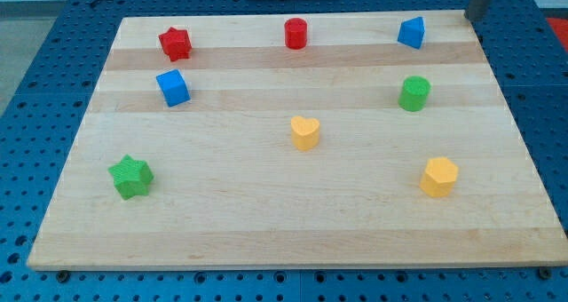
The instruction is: Move your arm towards the red circle
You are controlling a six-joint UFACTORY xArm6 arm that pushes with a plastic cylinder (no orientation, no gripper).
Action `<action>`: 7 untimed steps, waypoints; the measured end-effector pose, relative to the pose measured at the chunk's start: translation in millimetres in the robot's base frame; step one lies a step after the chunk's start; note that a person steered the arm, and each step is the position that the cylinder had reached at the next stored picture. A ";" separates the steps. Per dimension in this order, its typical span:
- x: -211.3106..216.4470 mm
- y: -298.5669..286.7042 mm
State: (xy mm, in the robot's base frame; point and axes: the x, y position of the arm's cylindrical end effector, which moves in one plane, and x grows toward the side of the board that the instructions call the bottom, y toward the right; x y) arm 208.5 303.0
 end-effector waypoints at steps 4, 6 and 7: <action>-1.1 -39.8; -4.1 -74.4; 6.5 -76.0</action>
State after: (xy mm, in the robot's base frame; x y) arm 215.0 227.0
